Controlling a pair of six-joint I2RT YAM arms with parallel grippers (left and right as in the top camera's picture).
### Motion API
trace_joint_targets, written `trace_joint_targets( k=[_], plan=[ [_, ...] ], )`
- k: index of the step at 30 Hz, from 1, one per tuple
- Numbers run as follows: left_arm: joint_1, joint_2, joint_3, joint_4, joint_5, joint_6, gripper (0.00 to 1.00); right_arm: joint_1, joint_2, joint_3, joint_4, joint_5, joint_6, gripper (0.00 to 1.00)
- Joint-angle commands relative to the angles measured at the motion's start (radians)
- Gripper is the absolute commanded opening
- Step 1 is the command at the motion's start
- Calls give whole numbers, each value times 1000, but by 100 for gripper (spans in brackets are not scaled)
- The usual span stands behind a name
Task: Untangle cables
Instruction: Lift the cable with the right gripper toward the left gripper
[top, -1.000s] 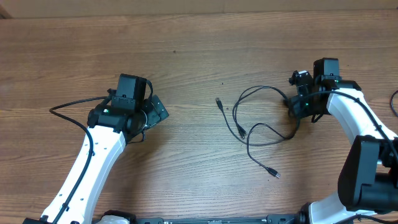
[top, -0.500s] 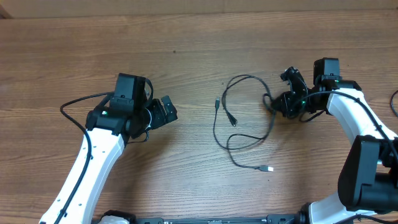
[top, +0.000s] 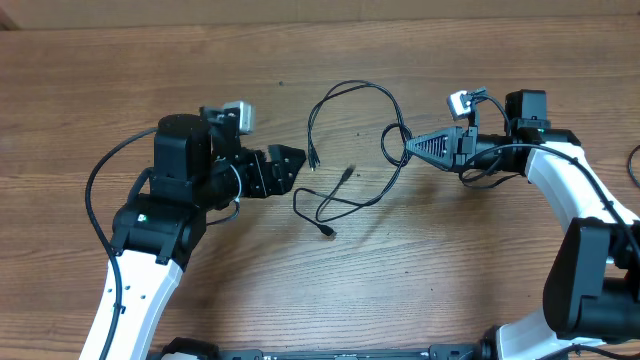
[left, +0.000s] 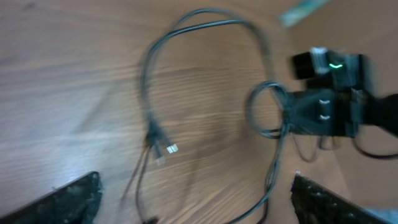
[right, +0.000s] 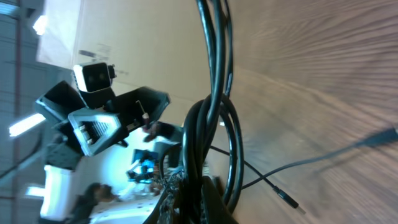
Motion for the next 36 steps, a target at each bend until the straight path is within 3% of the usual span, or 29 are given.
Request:
trace_joint_targets(
  k=[1, 8, 21, 27, 34, 36],
  plan=[
    [-29, -7, 19, 51, 112, 84, 100, 63, 2, 1, 27, -79, 56, 4],
    [-31, 11, 19, 55, 91, 77, 100, 222, 2, 32, 175, -79, 164, 4],
    [-45, 63, 19, 60, 93, 112, 99, 362, 2, 34, 1075, -74, 1009, 4],
    [-45, 63, 19, 60, 94, 127, 87, 362, 2, 34, 1184, -75, 1107, 4],
    [-42, 63, 19, 83, 90, 127, 55, 363, 2, 34, 1185, -76, 1133, 4],
    [-42, 63, 19, 97, 90, 127, 51, 363, 2, 34, 1184, -77, 1133, 4]
  ],
)
